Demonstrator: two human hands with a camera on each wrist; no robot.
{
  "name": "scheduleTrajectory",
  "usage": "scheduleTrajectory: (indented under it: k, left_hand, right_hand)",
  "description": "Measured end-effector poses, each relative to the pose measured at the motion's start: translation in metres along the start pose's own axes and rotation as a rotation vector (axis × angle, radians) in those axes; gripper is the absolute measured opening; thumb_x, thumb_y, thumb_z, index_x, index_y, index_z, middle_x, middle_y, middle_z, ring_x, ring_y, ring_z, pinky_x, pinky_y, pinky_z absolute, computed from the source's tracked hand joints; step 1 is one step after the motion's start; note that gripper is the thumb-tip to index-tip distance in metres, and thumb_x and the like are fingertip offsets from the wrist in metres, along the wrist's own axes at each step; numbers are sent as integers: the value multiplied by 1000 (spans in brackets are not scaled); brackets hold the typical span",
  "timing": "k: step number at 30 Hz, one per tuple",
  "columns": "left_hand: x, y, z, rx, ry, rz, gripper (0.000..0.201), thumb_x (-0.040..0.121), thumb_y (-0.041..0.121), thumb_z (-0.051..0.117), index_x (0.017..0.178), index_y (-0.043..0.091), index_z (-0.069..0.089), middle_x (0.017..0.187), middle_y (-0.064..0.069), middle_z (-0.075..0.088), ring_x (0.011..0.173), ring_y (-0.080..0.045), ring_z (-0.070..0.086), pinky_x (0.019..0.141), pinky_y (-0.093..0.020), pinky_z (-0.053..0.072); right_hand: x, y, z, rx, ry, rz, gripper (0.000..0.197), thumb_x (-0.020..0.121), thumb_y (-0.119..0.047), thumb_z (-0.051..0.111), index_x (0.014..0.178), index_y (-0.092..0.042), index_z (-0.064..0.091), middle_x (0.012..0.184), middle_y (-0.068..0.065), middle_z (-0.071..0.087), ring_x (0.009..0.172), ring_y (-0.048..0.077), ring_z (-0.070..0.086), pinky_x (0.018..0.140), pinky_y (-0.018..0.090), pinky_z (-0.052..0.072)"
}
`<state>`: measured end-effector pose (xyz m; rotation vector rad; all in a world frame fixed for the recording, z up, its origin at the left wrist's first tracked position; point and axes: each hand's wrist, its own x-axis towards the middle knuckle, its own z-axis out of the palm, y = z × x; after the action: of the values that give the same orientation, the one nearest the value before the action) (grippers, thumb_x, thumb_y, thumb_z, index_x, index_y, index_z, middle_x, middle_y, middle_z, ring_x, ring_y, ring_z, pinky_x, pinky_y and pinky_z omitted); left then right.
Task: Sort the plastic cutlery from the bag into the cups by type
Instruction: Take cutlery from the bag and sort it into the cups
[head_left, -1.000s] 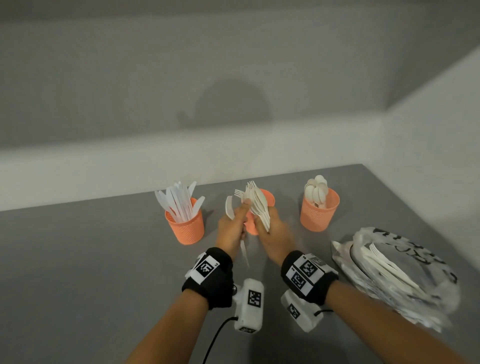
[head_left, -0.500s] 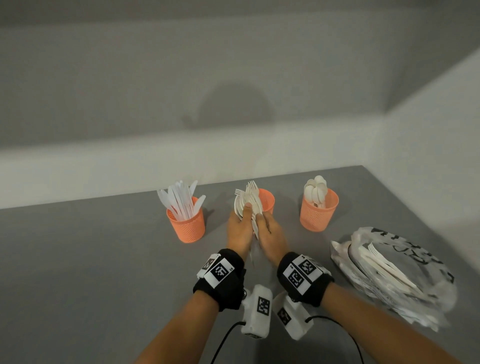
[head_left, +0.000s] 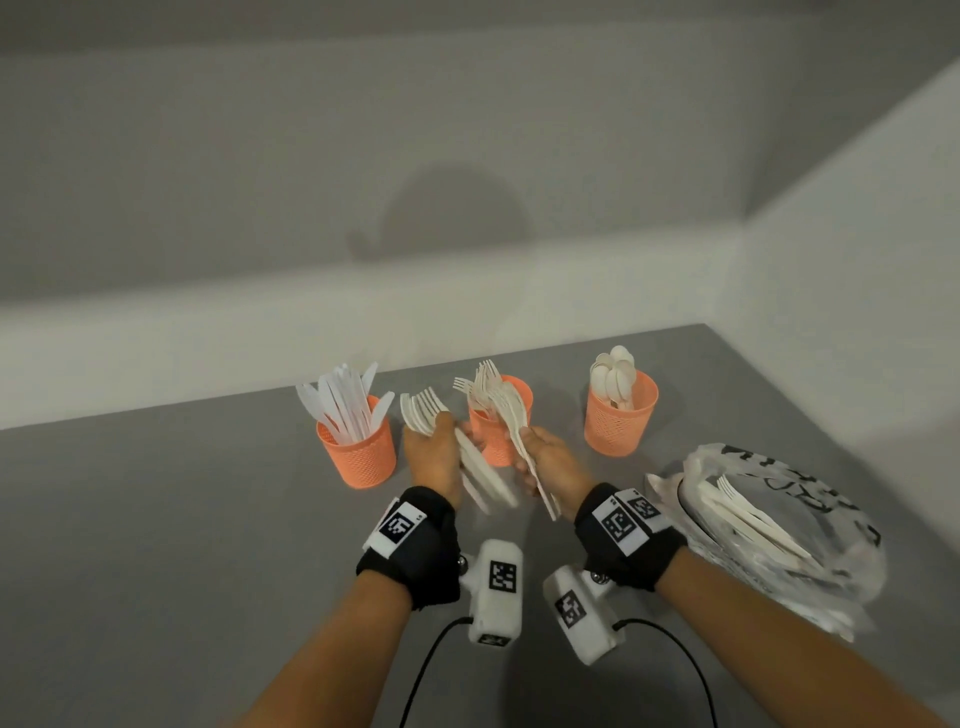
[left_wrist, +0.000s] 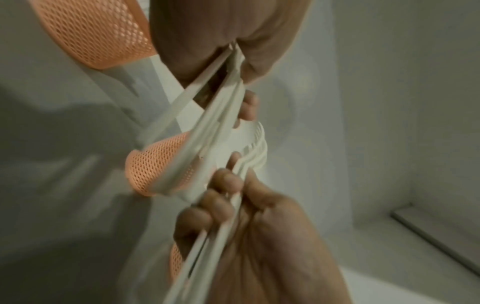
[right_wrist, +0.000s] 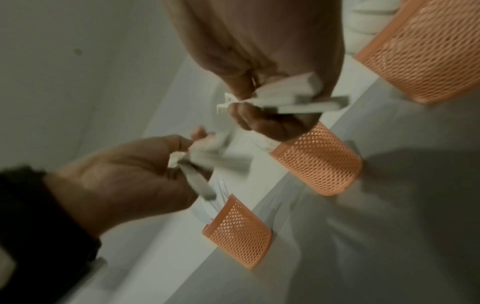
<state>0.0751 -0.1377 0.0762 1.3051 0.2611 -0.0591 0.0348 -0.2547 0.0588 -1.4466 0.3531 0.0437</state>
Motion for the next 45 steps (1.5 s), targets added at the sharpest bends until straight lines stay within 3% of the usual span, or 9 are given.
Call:
scheduleTrajectory:
  k: [2, 6, 13, 16, 20, 26, 34, 39, 45]
  left_hand:
    - [2, 3, -2, -51, -42, -69, 24, 92, 3, 46, 70, 12, 47, 48, -1, 45, 34, -7, 44, 39, -20, 42]
    - [4, 0, -4, -57, -111, -172, 18, 91, 14, 56, 73, 13, 52, 39, 8, 41, 31, -4, 37, 36, -16, 36]
    - [-5, 9, 7, 120, -472, 9, 17, 87, 7, 59, 103, 14, 61, 39, 8, 37, 34, -5, 33, 38, -17, 31]
    - [-4, 17, 12, 287, -543, 124, 6, 86, 11, 63, 81, 9, 60, 35, 8, 40, 32, -6, 34, 37, -18, 33]
    - [-1, 26, 22, 441, -541, 188, 32, 87, 13, 62, 58, 12, 51, 31, 5, 43, 29, -4, 36, 37, -15, 33]
    - [12, 24, 40, 560, -464, 292, 7, 87, 17, 63, 87, 10, 61, 50, 7, 51, 34, -3, 41, 40, -16, 35]
    - [26, 29, 48, 597, -390, 467, 10, 92, 16, 54, 101, 14, 58, 87, 4, 62, 76, -7, 59, 71, -20, 47]
    - [44, 58, 47, 712, -175, 783, 11, 89, 11, 57, 95, 3, 59, 81, -5, 61, 74, -20, 54, 60, -20, 35]
    - [56, 75, 51, 915, -93, 901, 17, 90, 23, 54, 93, 6, 55, 81, -13, 65, 73, -32, 56, 63, -33, 39]
  right_hand:
    - [1, -2, -9, 107, -77, 64, 31, 102, -24, 24, 86, -17, 50, 52, -2, 40, 27, 1, 27, 29, 13, 22]
    - [-2, -7, -23, 297, -209, 151, 33, 101, -25, 24, 84, -13, 50, 39, -7, 41, 26, 1, 26, 27, 12, 20]
    - [-10, -17, -35, 318, -367, 223, 33, 94, -18, 23, 65, -13, 38, 36, -7, 40, 26, 3, 27, 28, 12, 18]
    - [-9, -19, -38, 265, -422, 257, 33, 93, -16, 21, 64, -12, 37, 36, -6, 40, 25, 3, 28, 28, 12, 18]
    - [-5, -24, -46, 178, -447, 263, 29, 92, -18, 24, 69, -11, 42, 42, -5, 42, 28, 2, 31, 28, 13, 25]
    - [1, -30, -55, 76, -226, 115, 21, 90, -8, 30, 80, -11, 48, 46, 1, 53, 40, 13, 50, 48, 25, 46]
    - [16, -35, -89, -48, 45, -69, 30, 94, -9, 37, 74, -14, 58, 57, -2, 60, 49, 9, 56, 49, 17, 47]
    - [35, -60, -135, -18, 230, -379, 20, 94, 6, 35, 95, -8, 49, 59, -7, 68, 60, -4, 64, 62, 11, 51]
    - [65, -68, -160, -145, 408, -417, 33, 91, 9, 36, 80, -21, 47, 80, 5, 62, 73, 9, 62, 72, 16, 51]
